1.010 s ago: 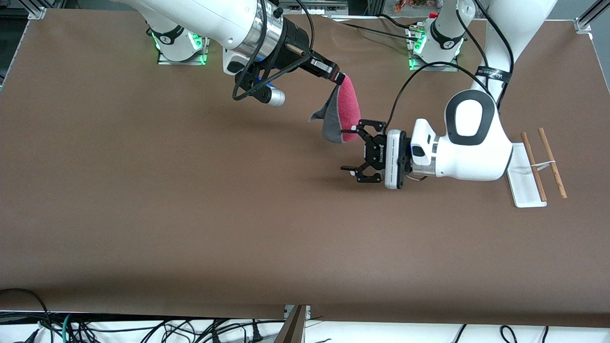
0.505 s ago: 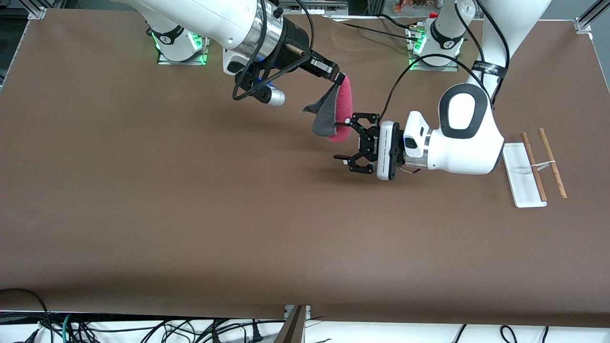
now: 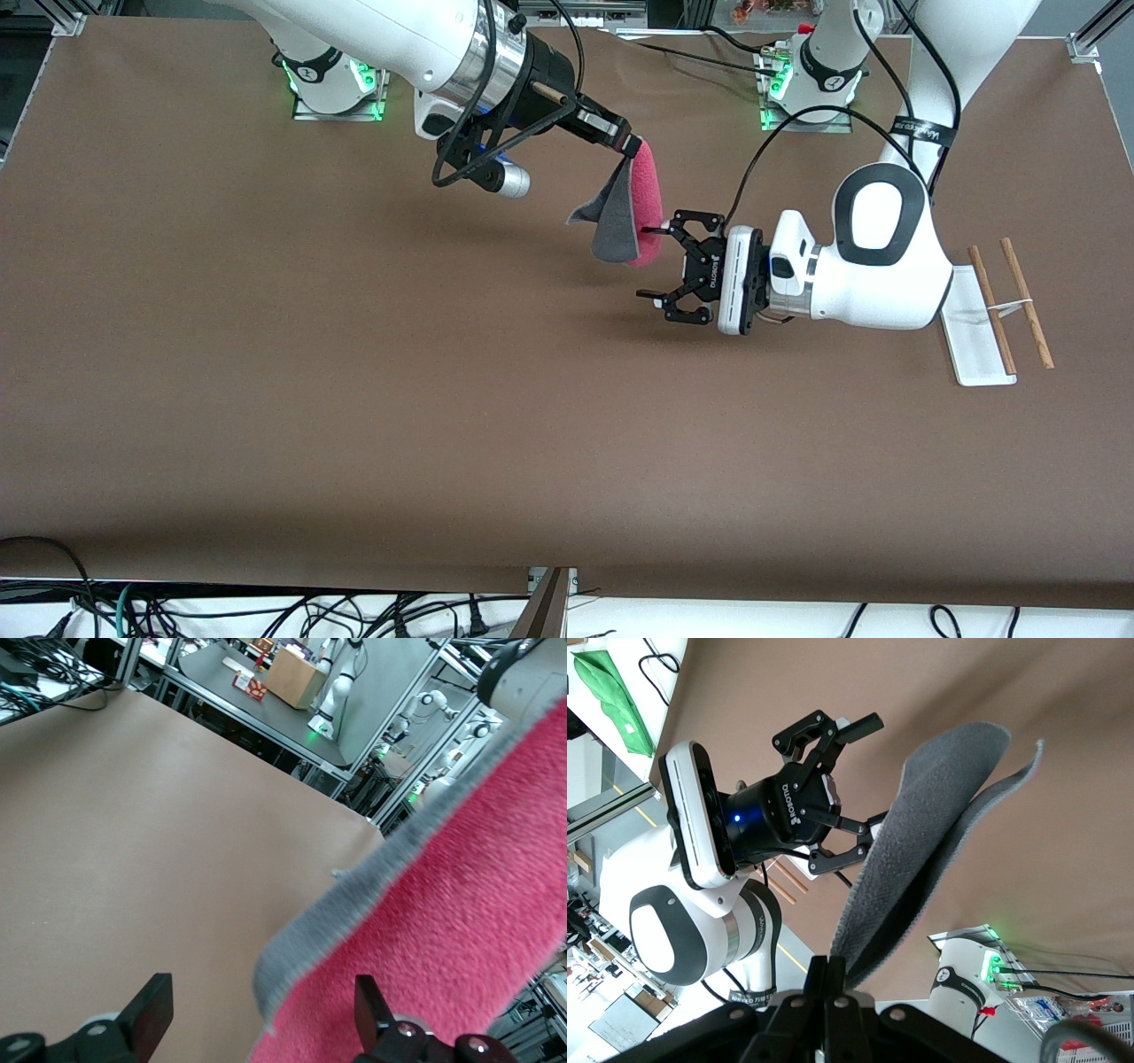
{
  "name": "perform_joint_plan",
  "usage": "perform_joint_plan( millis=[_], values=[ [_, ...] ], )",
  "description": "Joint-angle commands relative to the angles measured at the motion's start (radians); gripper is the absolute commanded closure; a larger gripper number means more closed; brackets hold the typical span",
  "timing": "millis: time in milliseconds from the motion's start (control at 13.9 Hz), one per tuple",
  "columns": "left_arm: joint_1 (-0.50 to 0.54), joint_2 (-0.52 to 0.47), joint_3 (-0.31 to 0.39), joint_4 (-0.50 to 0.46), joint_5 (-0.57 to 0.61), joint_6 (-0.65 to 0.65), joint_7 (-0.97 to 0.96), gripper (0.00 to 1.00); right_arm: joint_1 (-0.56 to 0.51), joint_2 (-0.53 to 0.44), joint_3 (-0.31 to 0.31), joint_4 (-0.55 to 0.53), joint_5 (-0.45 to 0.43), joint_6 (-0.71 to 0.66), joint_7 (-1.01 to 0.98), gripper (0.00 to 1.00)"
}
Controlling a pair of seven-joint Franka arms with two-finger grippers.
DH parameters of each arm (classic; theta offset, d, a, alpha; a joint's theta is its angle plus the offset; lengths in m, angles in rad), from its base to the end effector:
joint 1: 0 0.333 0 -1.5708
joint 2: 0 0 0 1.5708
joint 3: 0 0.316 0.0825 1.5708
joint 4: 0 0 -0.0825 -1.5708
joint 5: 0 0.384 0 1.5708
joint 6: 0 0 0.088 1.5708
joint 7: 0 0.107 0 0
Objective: Pass towel and hang on rack
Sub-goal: 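Grasp the hanging towel with the left gripper beside the right gripper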
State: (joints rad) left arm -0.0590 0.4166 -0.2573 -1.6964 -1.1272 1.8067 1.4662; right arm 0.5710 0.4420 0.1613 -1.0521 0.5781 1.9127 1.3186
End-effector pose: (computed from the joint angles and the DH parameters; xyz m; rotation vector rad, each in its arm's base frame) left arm 0.6020 -0.2562 0.3888 1.5908 -1.2010 0.4447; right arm 0.5221 0.4781 0.6501 -2.2751 0.8256 0.4243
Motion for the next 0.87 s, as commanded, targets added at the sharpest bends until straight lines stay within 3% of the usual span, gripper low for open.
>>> perform_joint_plan(
  millis=[0, 144, 433, 649, 721, 793],
  values=[
    [0.034, -0.032, -0.006, -0.037, -0.037, -0.03, 0.069, 0.09, -0.003, 0.014, 0.009, 0.03, 0.017, -0.001, 0.016, 1.0],
    [0.025, -0.03, -0.006, -0.04, -0.077, -0.024, 0.072, 0.15, -0.003, 0.014, 0.009, 0.03, 0.017, -0.001, 0.016, 1.0],
    [0.012, -0.028, -0.016, -0.046, -0.094, -0.006, 0.092, 0.15, -0.003, 0.014, 0.009, 0.03, 0.017, -0.001, 0.016, 1.0],
    [0.007, -0.044, -0.065, -0.129, -0.184, 0.072, 0.173, 0.2, -0.003, 0.014, 0.009, 0.029, 0.017, -0.003, 0.016, 1.0],
    [0.002, -0.042, -0.066, -0.146, -0.224, 0.104, 0.221, 0.32, -0.003, 0.014, 0.009, 0.029, 0.017, -0.003, 0.016, 1.0],
    [0.004, -0.042, -0.066, -0.147, -0.224, 0.106, 0.235, 0.61, -0.003, 0.014, 0.009, 0.03, 0.017, -0.003, 0.016, 1.0]
  ],
)
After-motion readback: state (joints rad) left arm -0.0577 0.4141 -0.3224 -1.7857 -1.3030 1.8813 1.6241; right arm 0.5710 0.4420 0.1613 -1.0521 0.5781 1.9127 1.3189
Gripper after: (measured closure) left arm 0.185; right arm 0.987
